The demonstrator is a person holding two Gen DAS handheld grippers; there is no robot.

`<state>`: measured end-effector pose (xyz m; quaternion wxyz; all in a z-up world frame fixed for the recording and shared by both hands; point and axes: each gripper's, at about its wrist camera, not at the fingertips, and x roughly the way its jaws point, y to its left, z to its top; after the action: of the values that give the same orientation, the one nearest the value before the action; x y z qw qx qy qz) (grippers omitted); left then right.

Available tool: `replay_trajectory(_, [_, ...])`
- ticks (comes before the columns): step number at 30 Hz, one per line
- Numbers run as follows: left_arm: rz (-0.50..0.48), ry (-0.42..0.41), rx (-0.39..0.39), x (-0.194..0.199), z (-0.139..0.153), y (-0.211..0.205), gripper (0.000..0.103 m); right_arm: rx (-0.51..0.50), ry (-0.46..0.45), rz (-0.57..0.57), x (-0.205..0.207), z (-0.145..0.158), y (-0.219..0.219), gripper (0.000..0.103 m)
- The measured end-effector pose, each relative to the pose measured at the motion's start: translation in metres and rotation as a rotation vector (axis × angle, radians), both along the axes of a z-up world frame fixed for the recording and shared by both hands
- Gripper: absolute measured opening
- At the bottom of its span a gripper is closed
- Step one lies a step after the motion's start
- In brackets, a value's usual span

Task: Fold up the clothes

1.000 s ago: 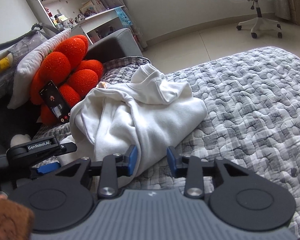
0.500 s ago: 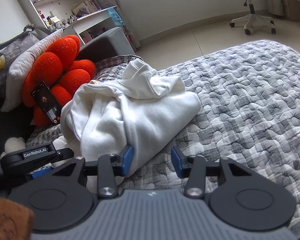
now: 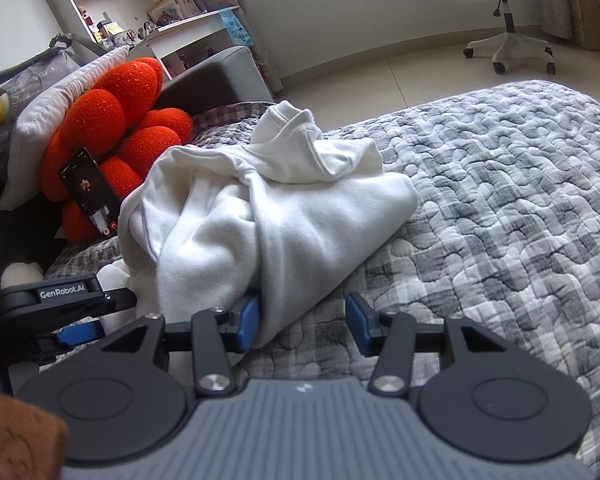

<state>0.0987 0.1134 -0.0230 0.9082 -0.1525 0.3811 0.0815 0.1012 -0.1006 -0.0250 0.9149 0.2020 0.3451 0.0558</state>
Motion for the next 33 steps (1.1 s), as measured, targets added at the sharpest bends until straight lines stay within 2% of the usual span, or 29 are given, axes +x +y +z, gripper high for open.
replay_trajectory(2, [0.008, 0.001, 0.001, 0.0, 0.0, 0.002, 0.049, 0.005, 0.002, -0.003, 0.0, -0.001, -0.001, 0.051])
replay_trajectory(4, [0.016, 0.003, -0.001, 0.001, 0.0, 0.004, 0.042, 0.011, 0.002, 0.003, 0.0, -0.001, -0.002, 0.041])
replay_trajectory(6, [0.025, 0.005, -0.012, 0.002, -0.001, 0.008, 0.039, 0.016, 0.001, 0.012, -0.001, 0.0, -0.002, 0.025])
replay_trajectory(12, [0.039, 0.005, -0.043, 0.002, -0.001, 0.016, 0.037, 0.013, -0.016, 0.007, -0.006, 0.007, -0.005, 0.005])
replay_trajectory(22, [0.024, 0.004, -0.069, 0.001, 0.0, 0.016, 0.037, -0.056, -0.122, -0.104, -0.016, 0.032, -0.025, 0.001])
replay_trajectory(26, [-0.022, 0.002, -0.068, 0.003, 0.0, 0.011, 0.037, -0.16, -0.229, -0.196, -0.026, 0.05, -0.045, 0.0])
replay_trajectory(29, [-0.023, 0.008, -0.063, 0.005, -0.001, 0.008, 0.038, -0.113, -0.21, -0.174, -0.026, 0.051, -0.065, 0.0])
replay_trajectory(32, [-0.016, 0.01, -0.06, 0.006, -0.002, 0.007, 0.038, -0.046, -0.15, -0.135, -0.026, 0.04, -0.074, 0.014])
replay_trajectory(33, [-0.015, 0.003, -0.065, 0.006, -0.002, 0.008, 0.038, -0.023, -0.128, -0.123, -0.025, 0.036, -0.074, 0.014])
